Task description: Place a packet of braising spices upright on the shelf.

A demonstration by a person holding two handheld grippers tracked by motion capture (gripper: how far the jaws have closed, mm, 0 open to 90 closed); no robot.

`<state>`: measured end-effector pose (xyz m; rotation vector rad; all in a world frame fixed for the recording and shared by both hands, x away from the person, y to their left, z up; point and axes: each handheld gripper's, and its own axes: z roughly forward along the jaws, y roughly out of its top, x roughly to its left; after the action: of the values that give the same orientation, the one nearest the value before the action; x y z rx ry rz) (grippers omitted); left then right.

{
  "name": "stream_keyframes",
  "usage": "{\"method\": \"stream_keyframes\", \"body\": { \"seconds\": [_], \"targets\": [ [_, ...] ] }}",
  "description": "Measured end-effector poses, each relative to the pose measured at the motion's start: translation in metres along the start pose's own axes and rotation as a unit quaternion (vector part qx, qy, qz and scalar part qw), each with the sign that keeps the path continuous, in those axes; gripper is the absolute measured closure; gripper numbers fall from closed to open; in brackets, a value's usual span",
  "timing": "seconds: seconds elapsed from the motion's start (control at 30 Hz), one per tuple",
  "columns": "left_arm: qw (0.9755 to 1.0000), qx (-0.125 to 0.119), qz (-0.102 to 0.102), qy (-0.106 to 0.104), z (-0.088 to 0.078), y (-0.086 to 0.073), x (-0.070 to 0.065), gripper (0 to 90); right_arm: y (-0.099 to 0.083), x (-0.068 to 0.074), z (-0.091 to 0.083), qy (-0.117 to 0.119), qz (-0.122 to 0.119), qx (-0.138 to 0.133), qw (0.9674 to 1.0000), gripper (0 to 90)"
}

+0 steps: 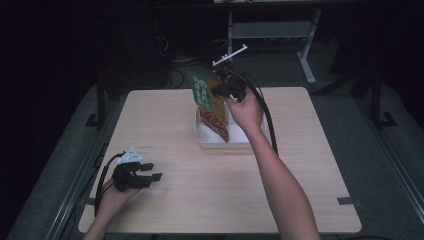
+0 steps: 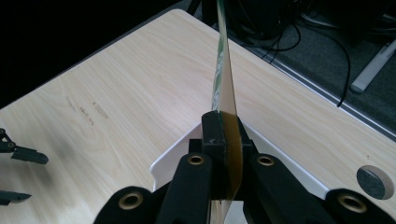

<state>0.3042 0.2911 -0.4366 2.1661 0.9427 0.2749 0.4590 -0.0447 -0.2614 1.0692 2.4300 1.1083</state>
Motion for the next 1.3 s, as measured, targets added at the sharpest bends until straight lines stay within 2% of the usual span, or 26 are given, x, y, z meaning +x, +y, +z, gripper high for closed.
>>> {"method": "stream_keyframes", "body": {
  "seconds": [0.23,0.53,0.57,1.03,1.3],
  "targets": [
    [1.0,0.0,0.0,-0.001,0.0,0.0,0.0,43.9,-0.002,-0.002,-0.001,-0.002,0.002,-0.001,1.0,89.9],
    [1.0,0.0,-0.001,-0.003,0.001,0.0,0.0,43.9,0.001,-0.004,-0.002,-0.024,-0.011,-0.008,0.9996,89.9],
    [1.0,0.001,-0.001,-0.004,0.001,0.0,0.0,43.9,0.001,-0.003,-0.002,-0.03,-0.019,-0.011,0.9993,89.9],
    [1.0,0.001,0.001,-0.005,0.001,0.0,-0.001,43.9,-0.01,-0.005,0.013,-0.025,-0.018,-0.005,0.9995,89.7],
    [1.0,0.002,0.003,-0.006,0.001,0.001,-0.001,43.9,-0.017,-0.009,0.012,-0.007,0.005,0.0,1.0,89.4]
  ]
}}
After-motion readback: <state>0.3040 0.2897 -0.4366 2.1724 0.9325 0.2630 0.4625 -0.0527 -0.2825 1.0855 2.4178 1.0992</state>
